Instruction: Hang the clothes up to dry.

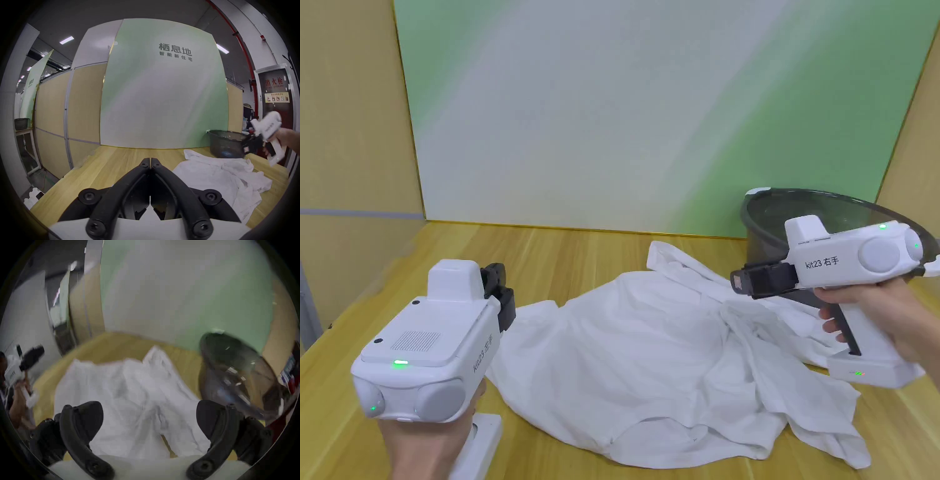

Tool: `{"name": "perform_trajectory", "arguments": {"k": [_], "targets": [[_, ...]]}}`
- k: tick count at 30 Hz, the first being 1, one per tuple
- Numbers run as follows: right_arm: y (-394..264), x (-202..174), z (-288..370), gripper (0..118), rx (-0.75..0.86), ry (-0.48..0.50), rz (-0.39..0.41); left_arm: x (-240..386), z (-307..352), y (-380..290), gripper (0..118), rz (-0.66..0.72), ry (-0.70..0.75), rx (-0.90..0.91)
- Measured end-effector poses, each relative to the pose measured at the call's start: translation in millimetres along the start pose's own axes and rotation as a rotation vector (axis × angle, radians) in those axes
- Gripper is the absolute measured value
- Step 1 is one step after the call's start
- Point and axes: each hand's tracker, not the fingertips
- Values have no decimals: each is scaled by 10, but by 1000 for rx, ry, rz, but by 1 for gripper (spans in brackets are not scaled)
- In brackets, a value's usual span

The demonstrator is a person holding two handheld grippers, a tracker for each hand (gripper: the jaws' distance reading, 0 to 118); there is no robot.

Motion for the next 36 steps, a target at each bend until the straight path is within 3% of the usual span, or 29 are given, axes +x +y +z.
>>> {"name": "perform_trajectory", "arguments": {"k": [1, 2, 3, 5, 6, 8, 11, 13, 16, 17, 19, 23, 27, 29, 31, 32, 33, 34, 36], "targets": [[-65, -138, 223, 113, 77, -84, 2, 33, -4, 33, 0, 1, 9, -1], [16, -64, -215, 106, 145, -103, 6, 56, -11, 55, 0, 3, 19, -2], [-65, -161, -123, 81, 232, -128, 18, 84, -13, 72, 0, 13, 32, -1], [-240, -352, -26, 15, 337, -235, 2, 118, -2, 85, 0, 36, 44, 10], [-304, -345, -133, 5, 359, -305, -34, 153, 23, 68, 0, 38, 56, 20], [-421, -407, -134, 5, 414, -291, -83, 197, 66, 38, 0, 3, 63, 45], [-460, -354, -230, 5, 366, -295, -2, 262, 118, 24, 0, -82, 79, 58], [-419, -313, -314, 5, 329, -360, 40, 242, 56, 63, 0, -28, 57, 60], [-354, -306, -271, 5, 363, -417, -37, 291, -285, 32, 0, -13, 82, 35], [-326, -252, -324, 4, 341, -430, -76, 284, -404, 45, 0, -112, 106, 18], [-311, -190, -340, 4, 366, -412, -117, 265, -601, 17, 0, -60, 113, -36], [-236, -311, -280, 4, 354, -447, -25, 304, -754, 24, 0, -35, 65, -90], [-171, -275, -275, 4, 331, -405, 18, 364, -806, 125, 0, -81, -14, -99], [-178, -272, -181, 4, 318, -321, 2, 324, -791, 146, 0, -2, -81, -129], [-144, -233, -61, 4, 313, -97, -12, 211, -615, 207, 0, 100, -377, -116], [-144, -259, 20, 4, 315, 47, -2, 193, -534, 235, 0, 105, -518, -112], [-147, -264, 52, 4, 322, 147, 32, 148, -512, 250, 0, 26, -614, -77], [-143, -268, 69, 4, 349, 204, 87, 179, -463, 280, 0, 0, -631, -78], [-95, -312, 188, 4, 331, 355, 54, 160, -437, 356, 0, 96, -720, -85]]}}
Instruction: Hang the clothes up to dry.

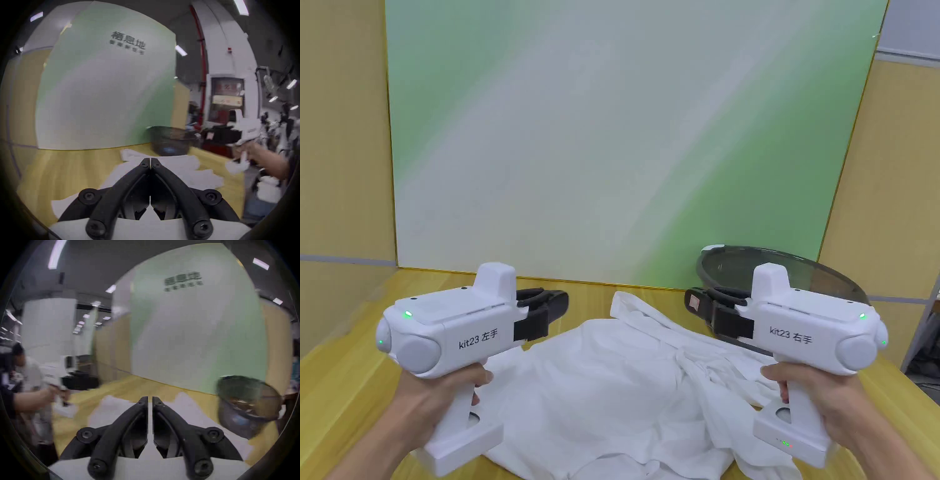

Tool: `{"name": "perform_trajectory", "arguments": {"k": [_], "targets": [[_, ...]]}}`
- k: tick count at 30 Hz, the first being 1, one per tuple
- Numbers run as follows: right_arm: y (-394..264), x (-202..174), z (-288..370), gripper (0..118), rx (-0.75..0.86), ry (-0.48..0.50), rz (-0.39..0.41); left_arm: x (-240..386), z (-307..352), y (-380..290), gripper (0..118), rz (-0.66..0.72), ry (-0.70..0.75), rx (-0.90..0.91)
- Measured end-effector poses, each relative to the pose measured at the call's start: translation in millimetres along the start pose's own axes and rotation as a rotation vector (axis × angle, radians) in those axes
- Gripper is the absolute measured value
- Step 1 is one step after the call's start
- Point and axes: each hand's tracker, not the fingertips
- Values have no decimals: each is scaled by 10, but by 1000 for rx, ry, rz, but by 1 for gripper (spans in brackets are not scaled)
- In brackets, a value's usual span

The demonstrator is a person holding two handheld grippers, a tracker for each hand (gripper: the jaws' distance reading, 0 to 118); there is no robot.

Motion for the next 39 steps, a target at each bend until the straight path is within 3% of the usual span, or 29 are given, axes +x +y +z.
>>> {"name": "perform_trajectory", "arguments": {"k": [1, 3, 10, 14, 17, 23, 28, 35, 39], "targets": [[37, -42, -1, 4, 4, 38, -26, 4, 36, 37, 0, 23, -70, 34], [110, -145, -6, 4, 29, 101, 16, 98, 21, 119, 0, -21, -127, 40], [217, -109, 298, 4, 14, -77, -13, 611, -316, 353, 0, -29, -318, 46], [227, -147, 932, 4, -16, -228, 12, 1010, -759, 449, 0, 23, -512, 31], [237, -276, 1565, 4, -34, -371, 20, 1489, -1145, 495, 0, -27, -674, 8], [174, -1059, 3012, 4, -49, -698, -12, 2765, -1737, 481, 0, -105, -1052, -32], [-17, -2011, 4002, 4, -63, -1006, -68, 3966, -1848, 390, 0, -89, -1364, -62], [-188, -3367, 4803, 4, -76, -1380, -180, 5276, -1498, 244, 0, -116, -1705, -107], [-205, -3929, 5020, 4, -58, -1479, -221, 5739, -1243, 182, 0, -101, -1797, -113]]}}
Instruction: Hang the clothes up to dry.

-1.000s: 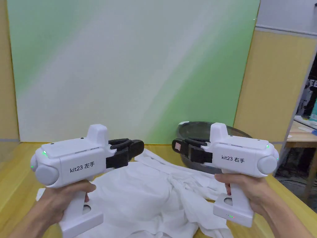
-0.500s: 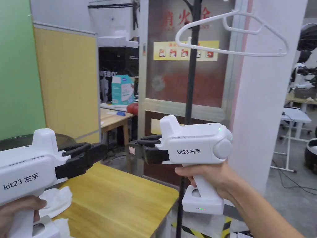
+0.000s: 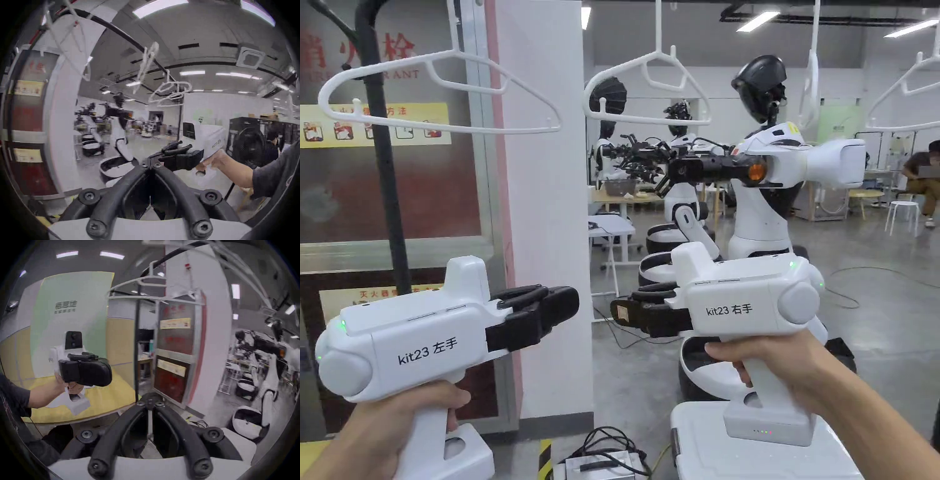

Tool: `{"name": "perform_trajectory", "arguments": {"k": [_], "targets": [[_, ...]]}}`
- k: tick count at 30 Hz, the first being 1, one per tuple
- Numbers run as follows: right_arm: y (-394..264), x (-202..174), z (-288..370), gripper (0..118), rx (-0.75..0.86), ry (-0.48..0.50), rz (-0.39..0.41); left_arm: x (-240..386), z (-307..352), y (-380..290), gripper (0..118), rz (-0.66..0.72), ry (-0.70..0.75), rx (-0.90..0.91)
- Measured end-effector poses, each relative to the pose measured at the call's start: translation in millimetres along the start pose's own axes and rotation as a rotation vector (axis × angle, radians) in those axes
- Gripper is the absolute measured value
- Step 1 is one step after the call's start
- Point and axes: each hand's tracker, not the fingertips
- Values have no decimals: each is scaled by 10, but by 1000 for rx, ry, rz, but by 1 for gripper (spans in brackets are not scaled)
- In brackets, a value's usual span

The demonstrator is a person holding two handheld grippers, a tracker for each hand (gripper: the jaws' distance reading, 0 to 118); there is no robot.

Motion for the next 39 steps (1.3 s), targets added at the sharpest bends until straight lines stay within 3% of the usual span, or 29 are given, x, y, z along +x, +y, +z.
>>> {"name": "perform_trajectory", "arguments": {"k": [8, 10, 12, 14, 17, 18, 20, 23, 27, 31, 32, 36, 37, 38, 39], "targets": [[-6, 86, 151, 4, 17, -66, -32, 84, -123, -48, 0, 10, -18, 15], [45, 64, 149, 4, 27, -113, -95, 145, -63, -73, 0, -90, 145, 89], [116, 43, 190, 4, 47, -101, -122, 215, 20, 70, 0, -96, 241, 203], [208, -32, 223, 4, 55, -109, -104, 376, 108, 314, 0, -89, 355, 383], [375, -100, 291, 4, 54, -198, -34, 393, 272, 830, 0, -60, 234, 470], [431, -116, 320, 4, 53, -206, -33, 479, 260, 975, 0, -120, 241, 485], [543, -148, 374, 4, 80, -246, -32, 580, 250, 1246, 0, -229, 317, 458], [738, -218, 499, 4, 101, -288, -11, 732, 156, 1529, 0, -215, 301, 441], [1083, -370, 758, 4, 229, -261, -46, 817, -59, 1765, 0, -188, 321, 432], [1656, -625, 935, 4, 193, -353, 82, 803, -229, 1734, 0, -151, 363, 375], [1797, -673, 981, 4, 226, -402, 76, 804, -244, 1715, 0, -166, 329, 376], [2489, -650, 1071, 7, 278, -378, 60, 799, -248, 1616, 0, -131, 301, 370], [2675, -581, 1041, 19, 264, -371, 42, 774, -245, 1597, 0, -132, 310, 365], [2827, -521, 1006, 49, 242, -369, 28, 783, -246, 1566, 0, -169, 333, 356], [2987, -395, 952, 105, 197, -371, -6, 802, -251, 1548, 0, -211, 356, 341]]}}
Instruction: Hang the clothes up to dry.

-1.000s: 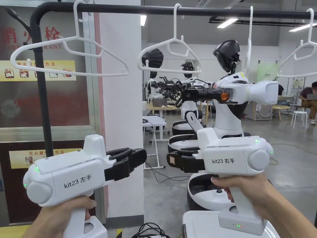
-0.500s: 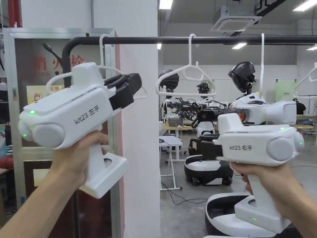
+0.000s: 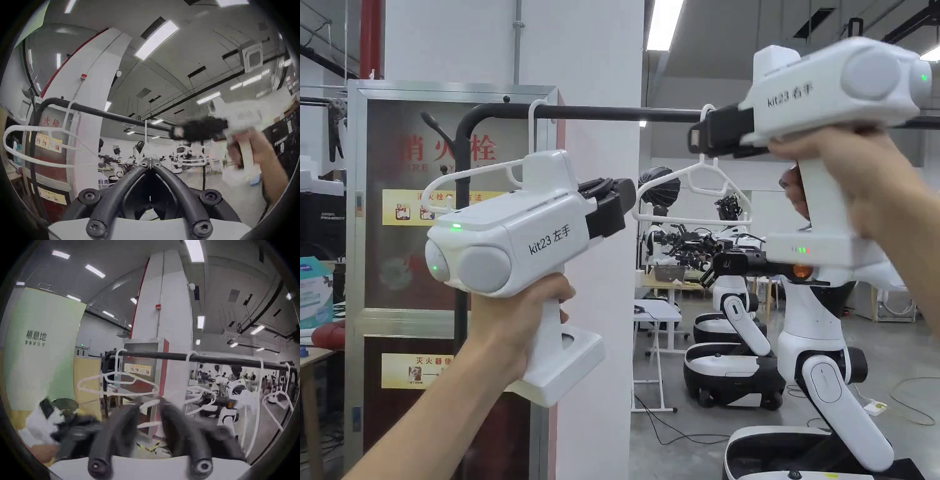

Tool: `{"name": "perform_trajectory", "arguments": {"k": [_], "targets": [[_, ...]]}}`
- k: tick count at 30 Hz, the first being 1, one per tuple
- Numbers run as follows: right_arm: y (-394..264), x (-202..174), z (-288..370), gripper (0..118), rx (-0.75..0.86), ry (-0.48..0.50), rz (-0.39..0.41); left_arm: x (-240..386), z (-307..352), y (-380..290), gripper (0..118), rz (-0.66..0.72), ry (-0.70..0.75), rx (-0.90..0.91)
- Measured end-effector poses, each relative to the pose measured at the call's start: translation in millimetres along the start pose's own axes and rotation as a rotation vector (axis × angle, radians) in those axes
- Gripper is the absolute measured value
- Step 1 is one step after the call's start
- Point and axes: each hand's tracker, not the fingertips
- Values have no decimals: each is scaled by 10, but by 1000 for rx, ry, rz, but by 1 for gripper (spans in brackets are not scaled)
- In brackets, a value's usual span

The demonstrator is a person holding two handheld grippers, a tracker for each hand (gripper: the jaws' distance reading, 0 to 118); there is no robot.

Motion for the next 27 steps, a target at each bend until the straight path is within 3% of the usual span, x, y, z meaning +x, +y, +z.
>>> {"name": "perform_trajectory", "arguments": {"k": [1, 4, 7, 8, 11, 12, 13, 15, 18, 21, 23, 26, 27], "targets": [[118, 35, -133, 117, -57, -12, -23, -1, 15, -15, 0, 0, -11, 4], [349, 8, -430, 115, -116, -40, 1, -30, 31, -32, 0, 25, -29, -16], [434, -94, -750, 118, -262, -77, -24, -23, 54, -62, 0, -14, -25, -25], [325, 319, -830, 118, -287, -109, -44, -43, 44, -86, 0, -16, -34, -26], [222, 435, -1118, 118, -351, -235, -63, -77, 45, -160, 0, 30, -26, -31], [249, 143, -1203, 117, -375, -264, -38, -94, 50, -197, 0, 33, -31, -43], [215, 86, -1290, 115, -412, -234, 17, -103, 59, -239, 0, 24, -34, -53], [192, 53, -1365, 115, -444, -228, 46, -129, 90, -299, 0, 1, -30, -70], [179, 99, -1500, 113, -472, -294, 7, -184, 125, -390, 0, 4, -42, -88], [183, 163, -1467, 112, -456, -339, 58, -180, 165, -460, 0, 9, -57, -94], [165, 230, -1468, 111, -516, -349, 38, -156, 172, -493, 0, 2, -80, -99], [161, 314, -1424, 103, -529, -364, 42, -124, 156, -536, 0, -19, -92, -114], [175, 327, -1403, 90, -522, -370, 42, -124, 150, -541, 0, -14, -101, -118]]}}
